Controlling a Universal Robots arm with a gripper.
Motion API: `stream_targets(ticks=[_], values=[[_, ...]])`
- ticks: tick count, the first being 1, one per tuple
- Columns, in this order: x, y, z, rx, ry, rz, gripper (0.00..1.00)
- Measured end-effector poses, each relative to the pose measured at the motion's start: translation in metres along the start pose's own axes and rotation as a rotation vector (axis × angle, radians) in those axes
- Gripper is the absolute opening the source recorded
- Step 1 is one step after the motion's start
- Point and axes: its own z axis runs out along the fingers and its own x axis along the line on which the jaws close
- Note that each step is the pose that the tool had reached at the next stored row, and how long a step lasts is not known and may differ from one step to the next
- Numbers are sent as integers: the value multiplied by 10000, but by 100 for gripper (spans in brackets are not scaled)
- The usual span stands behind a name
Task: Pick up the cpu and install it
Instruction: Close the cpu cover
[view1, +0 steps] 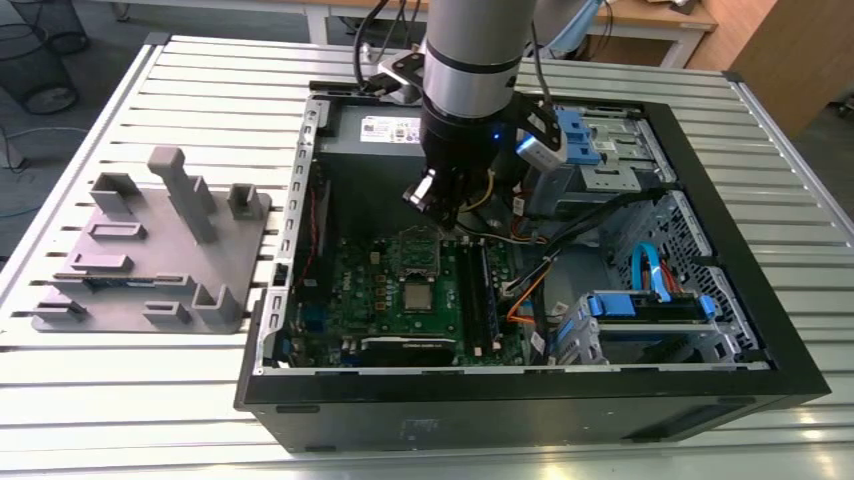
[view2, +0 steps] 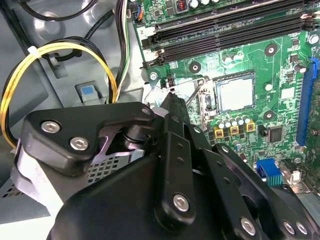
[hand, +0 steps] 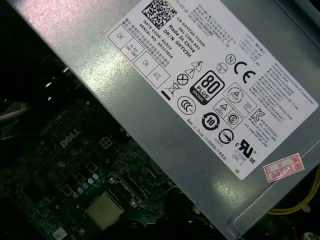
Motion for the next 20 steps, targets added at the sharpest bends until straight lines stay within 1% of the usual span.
stream_targets(ticks=[7,12,20], values=[[24,-9,-1,-1,0,-76,11],[57,-29,-1,-1,1,-140,11],[148,-109,-2,1,4,-265,11]])
